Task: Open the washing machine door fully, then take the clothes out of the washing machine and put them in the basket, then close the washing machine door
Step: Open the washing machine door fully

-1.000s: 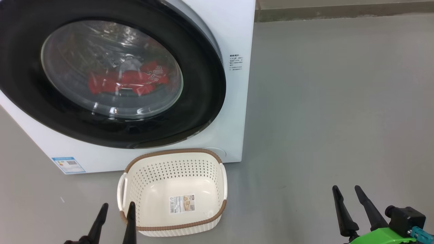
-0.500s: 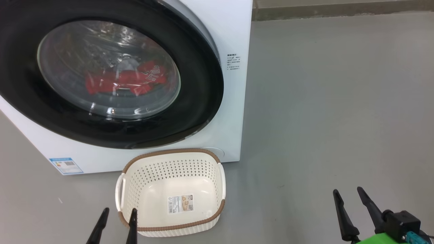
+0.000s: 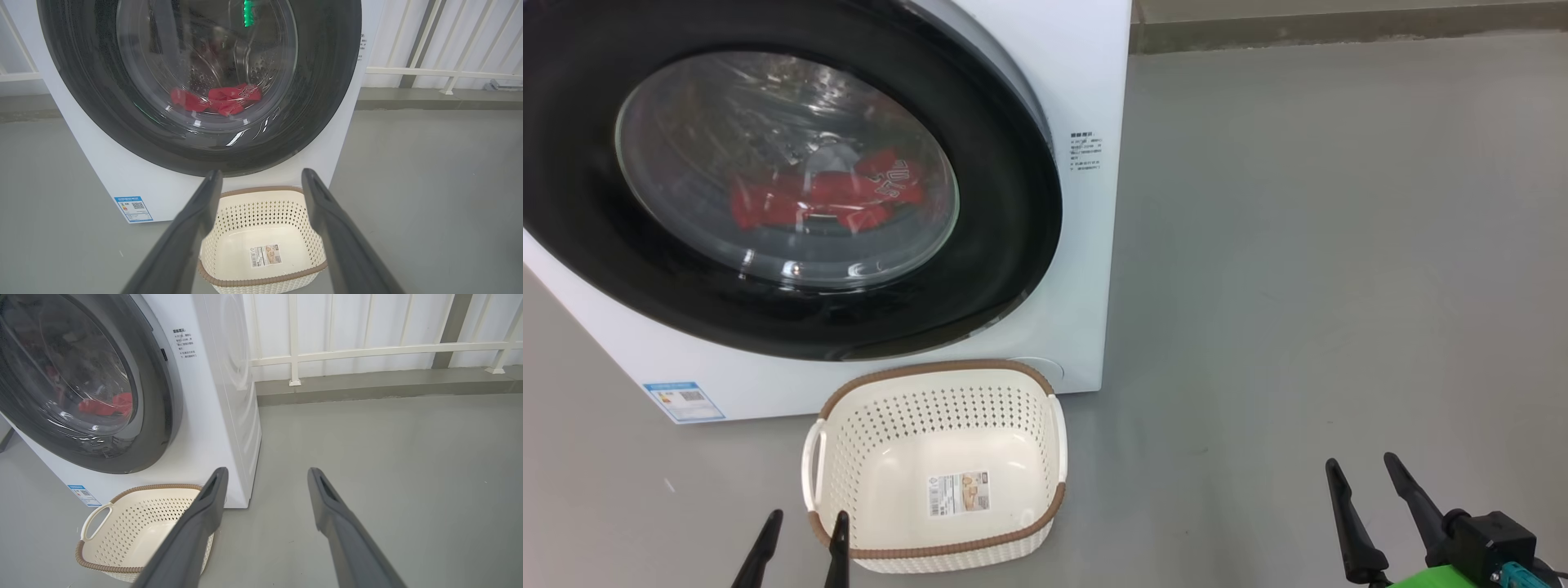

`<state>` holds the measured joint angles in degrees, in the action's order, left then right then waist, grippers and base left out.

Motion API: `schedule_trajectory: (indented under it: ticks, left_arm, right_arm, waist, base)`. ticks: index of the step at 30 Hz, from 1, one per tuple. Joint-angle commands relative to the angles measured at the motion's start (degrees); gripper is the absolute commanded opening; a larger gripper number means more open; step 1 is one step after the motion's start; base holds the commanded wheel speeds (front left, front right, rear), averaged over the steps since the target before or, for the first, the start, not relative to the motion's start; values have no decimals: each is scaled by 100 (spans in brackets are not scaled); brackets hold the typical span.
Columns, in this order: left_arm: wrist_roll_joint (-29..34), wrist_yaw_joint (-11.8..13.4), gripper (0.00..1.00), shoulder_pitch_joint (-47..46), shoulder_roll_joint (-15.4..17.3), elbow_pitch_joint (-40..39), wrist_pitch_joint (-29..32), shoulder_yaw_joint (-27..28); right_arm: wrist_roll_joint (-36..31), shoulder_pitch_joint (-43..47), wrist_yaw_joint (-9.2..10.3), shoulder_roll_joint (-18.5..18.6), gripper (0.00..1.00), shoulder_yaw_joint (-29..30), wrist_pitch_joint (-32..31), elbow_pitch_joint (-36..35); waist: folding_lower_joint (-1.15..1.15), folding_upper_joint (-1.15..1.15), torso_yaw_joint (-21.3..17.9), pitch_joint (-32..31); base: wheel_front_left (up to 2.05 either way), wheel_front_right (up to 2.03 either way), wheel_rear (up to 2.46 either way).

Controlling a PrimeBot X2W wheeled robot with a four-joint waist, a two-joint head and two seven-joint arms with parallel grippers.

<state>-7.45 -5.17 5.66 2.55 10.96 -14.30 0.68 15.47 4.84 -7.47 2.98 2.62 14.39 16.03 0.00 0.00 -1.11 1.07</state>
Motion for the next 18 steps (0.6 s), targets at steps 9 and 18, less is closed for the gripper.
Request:
schedule_trajectory:
  ticks: [9,18]
  left_arm:
    - [-7,-43,100,-175,33,-164,-70,170]
    - [-59,-68,100,-325,33,-139,-70,35]
  right_arm:
    - [268,-223,-2,33,0,-254,61,-342]
    - [1320,-1127,-2,-1,0,-514,61,-452]
  waist:
    - [0,0,6,42]
    - [0,0,82,228]
  base:
    - [0,0,0]
    - [0,0,0]
